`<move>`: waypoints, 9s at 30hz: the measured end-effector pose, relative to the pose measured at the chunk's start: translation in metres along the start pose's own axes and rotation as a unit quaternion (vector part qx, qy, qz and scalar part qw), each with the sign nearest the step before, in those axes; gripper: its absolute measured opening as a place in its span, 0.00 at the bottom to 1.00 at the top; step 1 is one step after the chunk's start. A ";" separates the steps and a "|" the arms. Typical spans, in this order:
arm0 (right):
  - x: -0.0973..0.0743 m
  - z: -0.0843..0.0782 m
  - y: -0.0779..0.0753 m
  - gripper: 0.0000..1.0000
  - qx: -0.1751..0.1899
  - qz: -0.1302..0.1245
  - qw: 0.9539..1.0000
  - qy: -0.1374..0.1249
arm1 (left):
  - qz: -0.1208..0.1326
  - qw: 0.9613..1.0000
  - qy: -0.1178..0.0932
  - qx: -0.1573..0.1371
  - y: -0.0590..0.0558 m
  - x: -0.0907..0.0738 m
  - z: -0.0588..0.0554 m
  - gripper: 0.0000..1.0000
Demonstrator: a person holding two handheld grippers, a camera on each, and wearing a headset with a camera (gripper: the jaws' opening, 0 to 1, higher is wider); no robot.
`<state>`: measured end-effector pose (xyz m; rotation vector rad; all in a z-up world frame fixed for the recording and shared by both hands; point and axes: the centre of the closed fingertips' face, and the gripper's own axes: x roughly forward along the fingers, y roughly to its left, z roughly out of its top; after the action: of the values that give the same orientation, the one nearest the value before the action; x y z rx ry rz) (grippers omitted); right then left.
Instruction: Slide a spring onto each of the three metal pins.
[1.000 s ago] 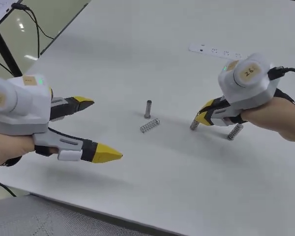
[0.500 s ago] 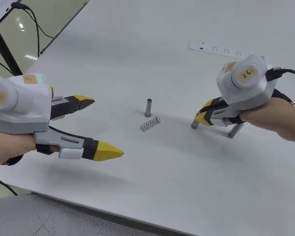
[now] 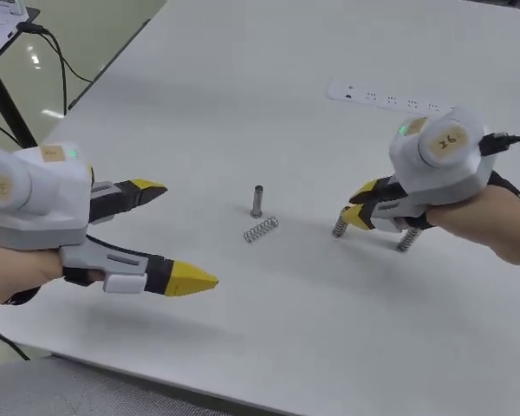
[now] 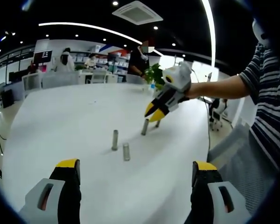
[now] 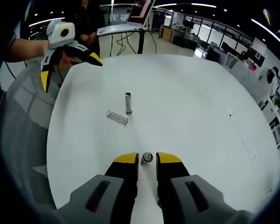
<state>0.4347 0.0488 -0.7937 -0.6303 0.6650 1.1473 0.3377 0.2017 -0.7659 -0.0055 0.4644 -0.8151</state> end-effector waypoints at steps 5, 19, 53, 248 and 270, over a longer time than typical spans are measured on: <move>-0.008 0.002 0.003 0.12 0.025 -0.004 0.999 -0.031 | 0.000 1.000 -0.001 0.000 0.000 0.000 0.001 0.97; -0.030 0.003 0.024 0.12 0.063 -0.006 0.994 -0.091 | -0.005 1.000 -0.002 0.000 -0.003 0.003 0.001 0.97; -0.008 0.008 0.056 0.12 -0.017 0.048 0.997 -0.056 | -0.003 1.000 -0.001 -0.005 -0.003 0.002 -0.003 0.97; -0.048 0.023 0.098 0.08 -0.182 0.079 0.980 -0.006 | -0.206 0.975 -0.030 0.073 -0.106 0.094 0.047 0.02; -0.047 -0.003 0.100 0.12 -0.159 0.087 0.983 -0.011 | -0.238 0.968 -0.011 0.073 -0.113 0.093 0.039 0.02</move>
<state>0.3266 0.0470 -0.7711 -0.8401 0.5292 1.4382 0.3296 0.0513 -0.7471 0.0110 0.3838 -1.3195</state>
